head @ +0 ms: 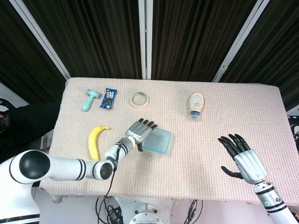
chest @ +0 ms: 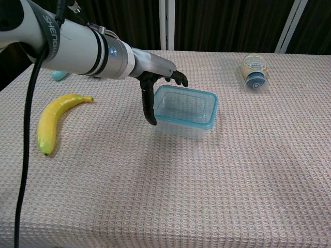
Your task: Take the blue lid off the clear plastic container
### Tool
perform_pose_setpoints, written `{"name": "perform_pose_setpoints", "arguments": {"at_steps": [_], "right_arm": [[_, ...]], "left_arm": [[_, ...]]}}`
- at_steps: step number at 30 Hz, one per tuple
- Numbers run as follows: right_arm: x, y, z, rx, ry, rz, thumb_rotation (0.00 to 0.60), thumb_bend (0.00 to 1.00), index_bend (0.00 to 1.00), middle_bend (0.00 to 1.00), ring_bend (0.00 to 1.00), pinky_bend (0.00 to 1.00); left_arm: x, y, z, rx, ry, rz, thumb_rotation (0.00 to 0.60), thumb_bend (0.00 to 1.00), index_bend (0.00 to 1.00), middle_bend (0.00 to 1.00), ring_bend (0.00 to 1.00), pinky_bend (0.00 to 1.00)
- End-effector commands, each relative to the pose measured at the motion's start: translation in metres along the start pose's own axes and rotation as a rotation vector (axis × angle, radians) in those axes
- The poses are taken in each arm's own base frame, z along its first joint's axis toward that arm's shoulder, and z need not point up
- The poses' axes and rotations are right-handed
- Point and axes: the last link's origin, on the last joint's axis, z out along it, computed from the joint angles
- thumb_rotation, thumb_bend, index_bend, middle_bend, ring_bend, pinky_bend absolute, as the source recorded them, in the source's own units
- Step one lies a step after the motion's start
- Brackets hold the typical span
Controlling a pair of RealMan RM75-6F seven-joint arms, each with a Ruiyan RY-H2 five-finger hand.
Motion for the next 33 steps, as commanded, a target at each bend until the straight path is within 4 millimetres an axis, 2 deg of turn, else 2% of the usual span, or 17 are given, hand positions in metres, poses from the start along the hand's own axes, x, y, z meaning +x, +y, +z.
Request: {"name": "perform_pose_setpoints", "arguments": {"at_steps": [1,3,6,11,14,20,26,33], "right_arm": [[-0.001,0.000,0.000,-0.001,-0.004,-0.001,0.600,0.16,0.00,0.10,0.00,0.08],[-0.002,-0.002,0.001,0.007,-0.010,-0.002,0.600,0.16,0.00,0.10,0.00,0.08],[-0.007,-0.010,0.009,0.042,-0.010,0.014,0.600,0.16,0.02,0.13,0.00,0.13],[-0.028,-0.033,0.042,0.146,-0.038,0.052,0.600,0.16,0.12,0.18,0.01,0.19],[-0.038,-0.044,0.067,0.182,-0.060,0.077,0.600,0.18,0.18,0.21,0.03,0.21],[-0.058,-0.067,0.111,0.254,-0.088,0.091,0.600,0.22,0.21,0.23,0.04,0.21],[-0.079,-0.084,0.135,0.302,-0.098,0.078,0.600,0.22,0.25,0.26,0.06,0.21],[-0.089,-0.097,0.151,0.352,-0.081,0.043,0.600,0.22,0.26,0.26,0.06,0.21]], "left_arm": [[0.000,0.002,0.003,0.003,-0.003,-0.019,0.600,0.06,0.00,0.00,0.00,0.02],[0.001,0.002,0.005,0.005,-0.011,-0.028,0.600,0.06,0.01,0.02,0.00,0.04],[0.001,0.001,0.008,0.014,-0.018,-0.040,0.600,0.06,0.09,0.11,0.02,0.10],[-0.001,0.001,0.012,0.028,-0.004,-0.050,0.600,0.06,0.24,0.28,0.19,0.26],[-0.003,0.001,0.012,0.030,0.004,-0.053,0.600,0.06,0.26,0.30,0.22,0.31],[-0.006,-0.001,0.011,0.041,0.010,-0.047,0.600,0.06,0.26,0.31,0.22,0.32],[-0.007,-0.002,0.010,0.048,0.005,-0.042,0.600,0.06,0.26,0.31,0.22,0.32],[-0.007,0.000,0.010,0.046,0.006,-0.033,0.600,0.09,0.26,0.31,0.22,0.32]]}}
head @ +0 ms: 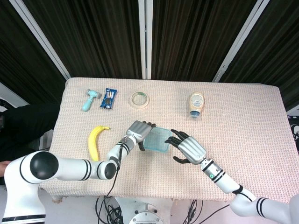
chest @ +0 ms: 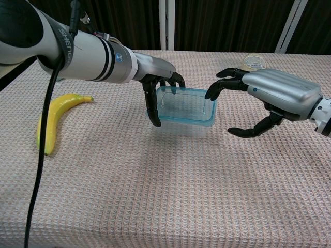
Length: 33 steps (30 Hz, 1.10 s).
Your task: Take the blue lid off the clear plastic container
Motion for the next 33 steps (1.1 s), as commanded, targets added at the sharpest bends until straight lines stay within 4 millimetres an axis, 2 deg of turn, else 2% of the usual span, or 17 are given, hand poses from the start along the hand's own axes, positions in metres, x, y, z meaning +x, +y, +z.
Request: {"name": "perform_pose_setpoints", "arguments": {"at_steps": [1,18,33], "right_arm": [[-0.002,-0.004,0.009,0.028,0.013,-0.029,0.600,0.22,0.27,0.26,0.06,0.21],[-0.010,-0.003,0.022,0.058,0.037,-0.116,0.600,0.22,0.28,0.27,0.06,0.21],[-0.011,-0.003,0.028,0.072,0.037,-0.113,0.600,0.22,0.29,0.27,0.06,0.21]], "left_arm": [[0.000,0.001,0.000,0.000,0.001,0.002,0.600,0.09,0.26,0.31,0.22,0.32],[-0.002,0.005,0.002,0.004,0.004,0.009,0.600,0.10,0.26,0.31,0.22,0.32],[-0.003,0.008,0.003,0.007,0.003,0.017,0.600,0.10,0.26,0.31,0.22,0.32]]}}
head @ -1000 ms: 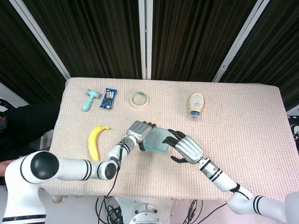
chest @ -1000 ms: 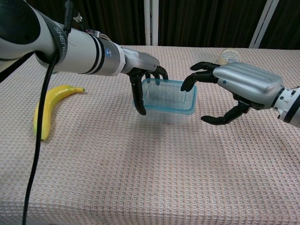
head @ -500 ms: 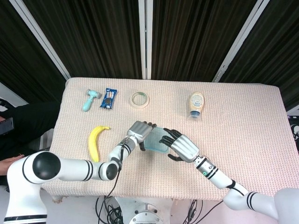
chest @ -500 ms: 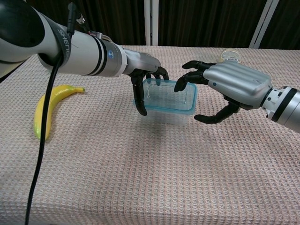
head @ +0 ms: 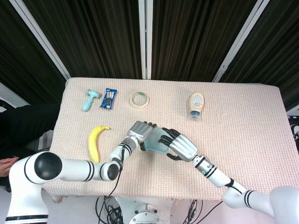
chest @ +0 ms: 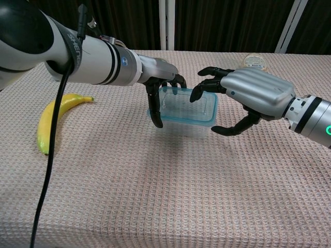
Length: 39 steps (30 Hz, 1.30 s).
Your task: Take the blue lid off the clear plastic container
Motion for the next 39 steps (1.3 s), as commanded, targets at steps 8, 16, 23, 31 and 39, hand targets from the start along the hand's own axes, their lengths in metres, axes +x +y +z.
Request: {"name": "perform_pose_setpoints", "arguments": {"at_steps": [8,16,23,31,39], "right_arm": [[0.002,0.000,0.004,0.003,0.008,0.002,0.600,0.23,0.29,0.27,0.06,0.21],[0.004,-0.001,0.007,0.012,0.018,0.016,0.600,0.23,0.30,0.27,0.06,0.21],[0.007,-0.003,0.008,0.016,0.032,0.029,0.600,0.23,0.30,0.28,0.07,0.21],[0.010,-0.003,0.009,0.014,0.044,0.038,0.600,0.23,0.31,0.28,0.07,0.21],[0.012,-0.003,0.010,0.012,0.057,0.050,0.600,0.23,0.31,0.28,0.08,0.21]], "left_arm": [[-0.001,-0.001,0.000,0.007,-0.002,0.004,0.600,0.16,0.26,0.31,0.22,0.32],[-0.003,-0.001,0.002,0.015,0.003,0.014,0.600,0.21,0.26,0.31,0.22,0.32],[-0.004,-0.001,0.002,0.017,0.014,0.019,0.600,0.22,0.26,0.31,0.22,0.32],[-0.008,-0.001,0.003,0.016,0.020,0.026,0.600,0.22,0.26,0.31,0.22,0.32],[-0.010,0.000,0.005,0.016,0.031,0.040,0.600,0.22,0.26,0.32,0.22,0.32]]}}
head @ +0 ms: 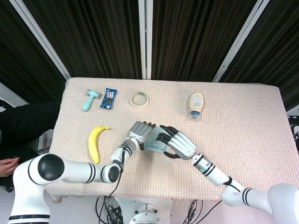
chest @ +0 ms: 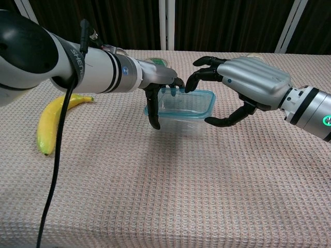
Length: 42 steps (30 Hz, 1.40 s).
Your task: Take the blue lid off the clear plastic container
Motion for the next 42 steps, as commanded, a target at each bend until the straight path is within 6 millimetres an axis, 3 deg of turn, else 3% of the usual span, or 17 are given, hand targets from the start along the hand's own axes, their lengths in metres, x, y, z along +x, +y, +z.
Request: {"name": "perform_pose_setpoints", "arguments": {"at_steps": [1,13,21,25,30,42], "right_arm": [[0.000,0.000,0.001,-0.001,0.004,0.003,0.600,0.23,0.31,0.28,0.08,0.21],[-0.002,0.002,0.005,-0.007,0.041,-0.032,0.600,0.33,0.43,0.36,0.16,0.30],[-0.002,0.001,0.012,0.003,0.056,-0.056,0.600,0.33,0.45,0.37,0.18,0.32],[-0.003,-0.001,0.014,0.011,0.054,-0.058,0.600,0.33,0.47,0.38,0.18,0.32],[-0.005,-0.003,0.016,0.017,0.067,-0.049,0.600,0.33,0.56,0.40,0.20,0.32],[-0.005,0.000,0.017,0.033,0.148,-0.066,0.600,0.33,0.78,0.49,0.28,0.36]], "left_arm": [[-0.001,0.000,0.000,0.000,0.002,0.002,0.600,0.22,0.26,0.32,0.22,0.32],[0.000,0.000,-0.006,-0.028,0.003,0.002,0.600,0.22,0.24,0.30,0.22,0.31],[0.001,0.000,-0.009,-0.053,0.001,-0.006,0.600,0.21,0.15,0.26,0.19,0.28],[0.002,0.001,-0.010,-0.063,-0.003,-0.028,0.600,0.21,0.09,0.20,0.12,0.23],[0.006,-0.001,-0.014,-0.060,0.052,-0.040,0.600,0.21,0.02,0.07,0.00,0.09],[0.003,-0.022,-0.039,-0.032,0.142,0.019,0.600,0.18,0.01,0.03,0.00,0.05]]}}
